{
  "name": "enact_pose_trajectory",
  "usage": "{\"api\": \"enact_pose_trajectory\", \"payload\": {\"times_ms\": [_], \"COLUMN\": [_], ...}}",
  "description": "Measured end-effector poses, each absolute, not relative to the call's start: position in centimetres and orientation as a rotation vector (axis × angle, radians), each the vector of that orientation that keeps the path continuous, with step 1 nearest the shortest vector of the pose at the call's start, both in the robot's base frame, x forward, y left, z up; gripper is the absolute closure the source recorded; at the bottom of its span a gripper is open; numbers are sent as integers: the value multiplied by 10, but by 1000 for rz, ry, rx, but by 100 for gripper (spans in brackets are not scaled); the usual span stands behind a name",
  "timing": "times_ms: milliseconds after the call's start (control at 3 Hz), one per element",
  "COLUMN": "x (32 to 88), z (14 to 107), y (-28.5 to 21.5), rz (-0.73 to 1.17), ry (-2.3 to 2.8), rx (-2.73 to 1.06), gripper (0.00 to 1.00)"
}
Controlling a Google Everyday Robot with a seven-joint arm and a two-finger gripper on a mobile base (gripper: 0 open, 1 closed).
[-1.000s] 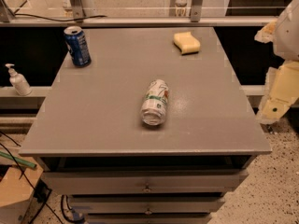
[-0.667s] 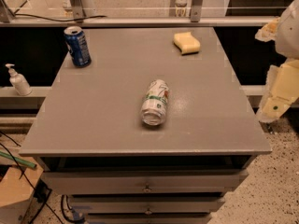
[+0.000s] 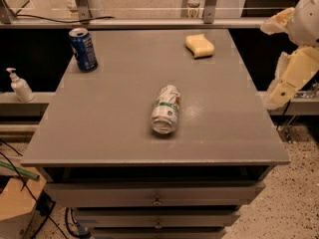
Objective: Pick sponge
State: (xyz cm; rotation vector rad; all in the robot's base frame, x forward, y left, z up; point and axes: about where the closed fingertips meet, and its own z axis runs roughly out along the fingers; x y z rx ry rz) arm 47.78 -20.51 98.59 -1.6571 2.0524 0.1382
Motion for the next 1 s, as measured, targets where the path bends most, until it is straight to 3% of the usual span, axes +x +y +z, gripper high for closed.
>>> {"api": "enact_pose_trajectory", "payload": {"times_ms": [333,1000], "x": [482,494], "z": [987,964], "y": [-202,-200], "rz": [162,383], "ry": [2033,1975], "rx": [-1652,-1482], "gripper": [0,0]}}
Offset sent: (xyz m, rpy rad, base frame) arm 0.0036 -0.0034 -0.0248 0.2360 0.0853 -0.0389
